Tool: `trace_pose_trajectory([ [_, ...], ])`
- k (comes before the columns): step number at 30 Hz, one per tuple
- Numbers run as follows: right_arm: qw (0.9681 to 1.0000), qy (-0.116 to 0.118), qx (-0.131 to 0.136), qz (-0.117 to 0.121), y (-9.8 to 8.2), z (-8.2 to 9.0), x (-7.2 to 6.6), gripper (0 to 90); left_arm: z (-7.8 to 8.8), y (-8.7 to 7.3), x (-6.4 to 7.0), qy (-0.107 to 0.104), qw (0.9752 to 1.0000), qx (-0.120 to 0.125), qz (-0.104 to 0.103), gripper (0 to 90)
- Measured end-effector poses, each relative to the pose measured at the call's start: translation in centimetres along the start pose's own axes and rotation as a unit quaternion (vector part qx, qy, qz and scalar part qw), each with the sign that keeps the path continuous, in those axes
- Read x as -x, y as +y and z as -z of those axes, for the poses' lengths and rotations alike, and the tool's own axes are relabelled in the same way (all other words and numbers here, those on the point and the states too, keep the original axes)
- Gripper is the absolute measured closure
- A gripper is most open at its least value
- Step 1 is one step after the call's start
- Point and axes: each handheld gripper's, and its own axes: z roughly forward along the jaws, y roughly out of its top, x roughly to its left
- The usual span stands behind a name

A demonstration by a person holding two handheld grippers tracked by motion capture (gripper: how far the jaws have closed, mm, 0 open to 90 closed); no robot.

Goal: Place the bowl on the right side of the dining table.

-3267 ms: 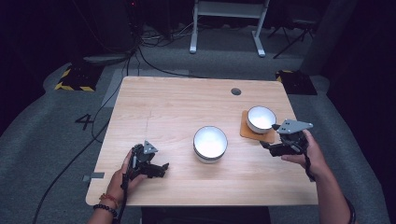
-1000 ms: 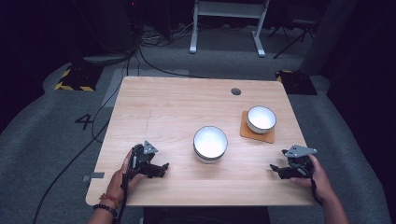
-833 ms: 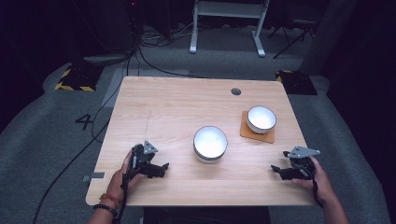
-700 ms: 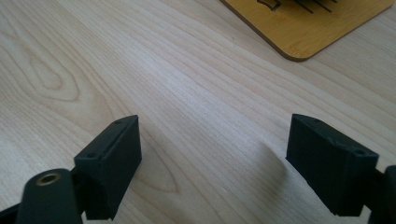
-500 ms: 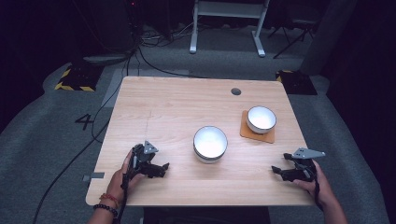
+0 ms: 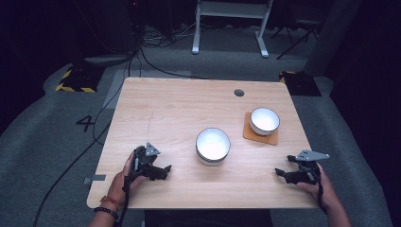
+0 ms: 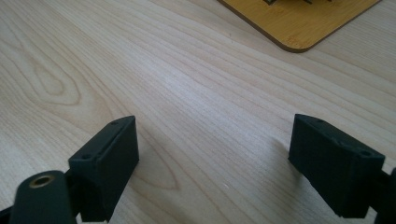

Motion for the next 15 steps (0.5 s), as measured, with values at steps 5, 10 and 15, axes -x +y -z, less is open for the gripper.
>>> trace_pose_trajectory([
  [5,1.0,-0.001,0.0,-0.001,0.0,0.0,-0.02,15.5,0.0,0.0,0.0,0.0,1.0,0.0,0.0,0.0],
  [10,1.0,-0.001,0.0,-0.001,0.0,0.0,-0.02,15.6,0.01,0.01,-0.02,0.0,1.0,0.0,-0.002,0.0],
  [15,1.0,-0.001,0.0,-0.001,0.0,0.0,-0.02,15.6,0.0,0.0,0.01,0.0,1.0,0.0,0.0,0.0],
])
